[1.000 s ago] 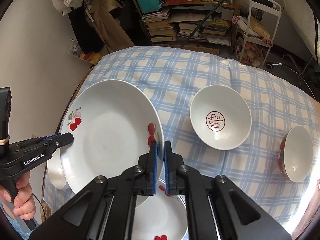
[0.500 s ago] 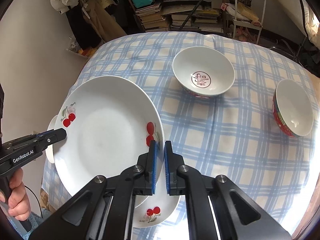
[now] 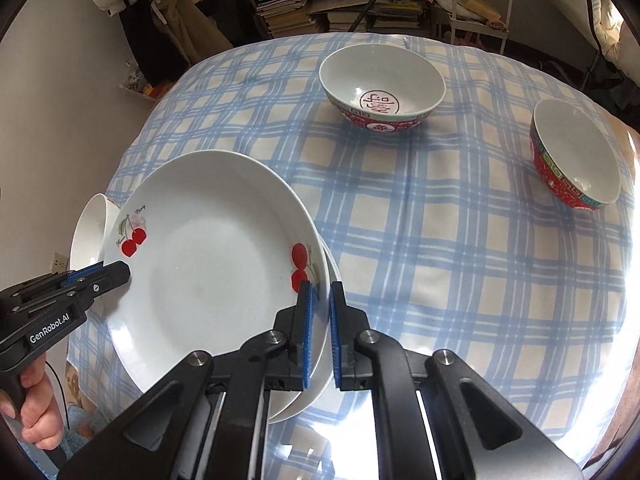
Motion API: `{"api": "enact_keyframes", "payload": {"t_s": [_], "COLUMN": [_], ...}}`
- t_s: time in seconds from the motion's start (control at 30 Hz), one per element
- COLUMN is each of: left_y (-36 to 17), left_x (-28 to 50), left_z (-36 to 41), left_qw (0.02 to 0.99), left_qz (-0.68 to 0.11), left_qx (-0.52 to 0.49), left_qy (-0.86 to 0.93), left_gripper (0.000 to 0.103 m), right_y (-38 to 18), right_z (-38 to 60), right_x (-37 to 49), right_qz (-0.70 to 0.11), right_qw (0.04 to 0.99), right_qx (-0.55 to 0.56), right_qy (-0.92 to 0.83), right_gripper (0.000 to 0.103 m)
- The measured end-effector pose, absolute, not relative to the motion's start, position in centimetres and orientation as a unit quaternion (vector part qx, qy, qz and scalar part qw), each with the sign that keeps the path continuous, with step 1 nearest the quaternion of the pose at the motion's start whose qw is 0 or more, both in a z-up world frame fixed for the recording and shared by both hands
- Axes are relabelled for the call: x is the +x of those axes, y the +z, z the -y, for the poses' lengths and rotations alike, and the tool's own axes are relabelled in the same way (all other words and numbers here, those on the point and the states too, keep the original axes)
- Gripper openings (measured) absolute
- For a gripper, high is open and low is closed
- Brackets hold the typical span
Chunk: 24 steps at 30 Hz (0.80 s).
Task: Organize plates and bowls
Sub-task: 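Carry the left tool's plate over a plate while the right tool carries its plate onto a stack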
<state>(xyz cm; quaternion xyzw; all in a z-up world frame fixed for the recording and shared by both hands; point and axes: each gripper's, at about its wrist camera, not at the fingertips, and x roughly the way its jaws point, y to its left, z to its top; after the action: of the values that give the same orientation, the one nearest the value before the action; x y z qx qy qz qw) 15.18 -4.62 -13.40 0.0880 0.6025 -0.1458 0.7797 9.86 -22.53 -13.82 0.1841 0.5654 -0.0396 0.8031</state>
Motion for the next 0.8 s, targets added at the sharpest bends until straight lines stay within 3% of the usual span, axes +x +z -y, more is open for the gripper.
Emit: {"api": "enact_keyframes", "payload": {"t_s": [0.8], "left_y": [-16.0], "left_x": [14.4], "left_z": [4.6], "left_qw": [0.767], "left_qz": [-0.618], "left_qx": [0.113], "left_qy": [-0.127], "left_gripper": [0.015], "right_y": [-15.7], "right_z": [21.0], "right_x": [9.5], "right_qz": [-0.575], "right_qw": [0.801], "right_qx": [0.156], "right_qy": [-0.055], "right_gripper": [0.009]}}
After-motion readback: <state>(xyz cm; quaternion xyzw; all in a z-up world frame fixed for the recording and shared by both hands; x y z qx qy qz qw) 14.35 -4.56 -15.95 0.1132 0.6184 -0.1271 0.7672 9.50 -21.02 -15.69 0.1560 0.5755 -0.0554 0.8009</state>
